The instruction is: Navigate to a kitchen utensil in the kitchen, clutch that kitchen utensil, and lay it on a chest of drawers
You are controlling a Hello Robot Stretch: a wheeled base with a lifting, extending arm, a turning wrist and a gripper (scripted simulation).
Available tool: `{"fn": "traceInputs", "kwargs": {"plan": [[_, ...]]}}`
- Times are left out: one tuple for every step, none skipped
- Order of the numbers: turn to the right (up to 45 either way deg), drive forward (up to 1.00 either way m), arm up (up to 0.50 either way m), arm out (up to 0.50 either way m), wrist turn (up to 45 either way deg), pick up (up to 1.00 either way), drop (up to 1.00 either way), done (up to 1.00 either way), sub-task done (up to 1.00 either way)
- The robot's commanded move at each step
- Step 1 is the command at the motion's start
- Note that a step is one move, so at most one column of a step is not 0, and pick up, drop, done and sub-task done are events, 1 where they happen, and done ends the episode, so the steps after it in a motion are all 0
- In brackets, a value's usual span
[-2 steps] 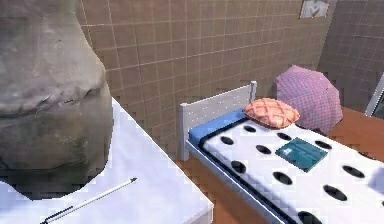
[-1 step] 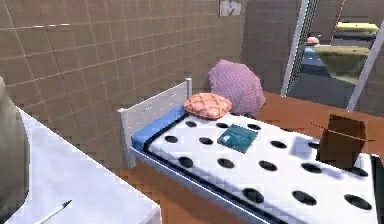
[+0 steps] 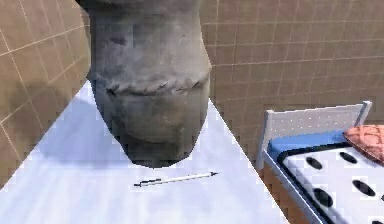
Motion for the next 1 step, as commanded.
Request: {"fn": "traceInputs", "kwargs": {"plan": [[-45.0,0.00,0.00,0.00,0.0,0.00,0.00,0.00,0.00]]}}
